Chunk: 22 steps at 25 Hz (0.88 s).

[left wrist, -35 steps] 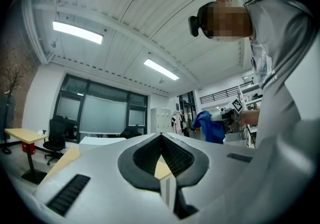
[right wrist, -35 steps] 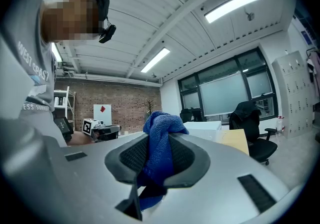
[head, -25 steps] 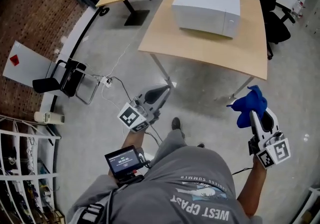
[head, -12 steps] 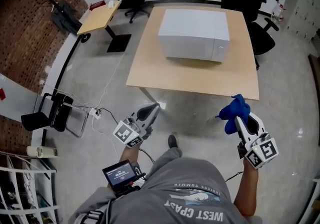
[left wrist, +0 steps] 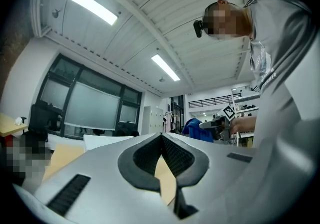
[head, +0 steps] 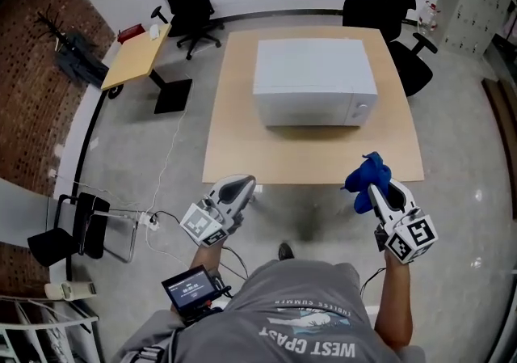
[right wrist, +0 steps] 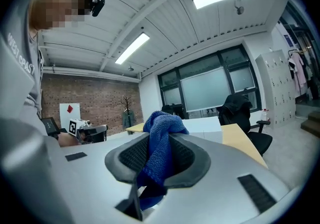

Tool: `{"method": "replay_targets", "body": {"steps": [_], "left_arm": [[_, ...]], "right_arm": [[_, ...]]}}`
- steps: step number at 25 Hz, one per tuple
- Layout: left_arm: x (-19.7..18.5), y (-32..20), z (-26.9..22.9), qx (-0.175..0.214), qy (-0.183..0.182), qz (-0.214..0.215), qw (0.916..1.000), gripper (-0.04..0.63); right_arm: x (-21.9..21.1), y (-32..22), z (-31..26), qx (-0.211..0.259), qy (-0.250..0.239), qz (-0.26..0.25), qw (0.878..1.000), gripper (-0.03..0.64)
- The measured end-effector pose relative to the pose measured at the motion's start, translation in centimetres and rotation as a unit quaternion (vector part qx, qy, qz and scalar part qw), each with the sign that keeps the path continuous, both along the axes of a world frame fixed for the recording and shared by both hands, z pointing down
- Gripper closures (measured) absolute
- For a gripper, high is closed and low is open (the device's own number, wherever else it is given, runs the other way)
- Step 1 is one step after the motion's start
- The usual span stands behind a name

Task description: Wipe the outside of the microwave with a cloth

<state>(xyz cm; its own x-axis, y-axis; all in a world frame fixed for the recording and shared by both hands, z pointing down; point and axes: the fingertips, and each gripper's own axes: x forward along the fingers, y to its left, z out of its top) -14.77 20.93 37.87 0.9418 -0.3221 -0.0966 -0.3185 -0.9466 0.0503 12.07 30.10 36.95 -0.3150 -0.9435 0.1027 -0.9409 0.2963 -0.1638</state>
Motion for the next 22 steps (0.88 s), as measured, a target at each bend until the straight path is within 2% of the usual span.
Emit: {"method": "replay_targets", "body": {"steps": [4,9,14,19,22], "left_arm": [[-1.7,-3.1,0.5,-0.004,0.000,0.005,1.0000,0.572],[-4.3,-5.9,1.4,-0.018,0.000,-0.020,0.9996,0.572],[-5.7,-8.4,2.4,-0.025,-0.011,-0.063,0.9977,0.572],[-6.9,-10.4,3.0,-0.039,-0.017,-0.122,0.9916,0.572],[-7.4,-11.5,4.0,-0.051,-0.029,-0.150,0.9870,0.572]], "right_arm": [[-1.3,-4.2,0.8,-0.008,0.000,0.013,1.000,0.517],[-1.9,-10.1,2.4,-0.017,0.003,0.020,1.000,0.517],[-2.0,-18.4,5.7,-0.038,-0.061,0.028,0.997,0.517],[-6.9,-27.5,11.5,-0.087,-0.066,-0.037,0.993,0.517],[-10.9,-32.5,14.7,-0.114,-0.091,-0.077,0.986,0.517]]}}
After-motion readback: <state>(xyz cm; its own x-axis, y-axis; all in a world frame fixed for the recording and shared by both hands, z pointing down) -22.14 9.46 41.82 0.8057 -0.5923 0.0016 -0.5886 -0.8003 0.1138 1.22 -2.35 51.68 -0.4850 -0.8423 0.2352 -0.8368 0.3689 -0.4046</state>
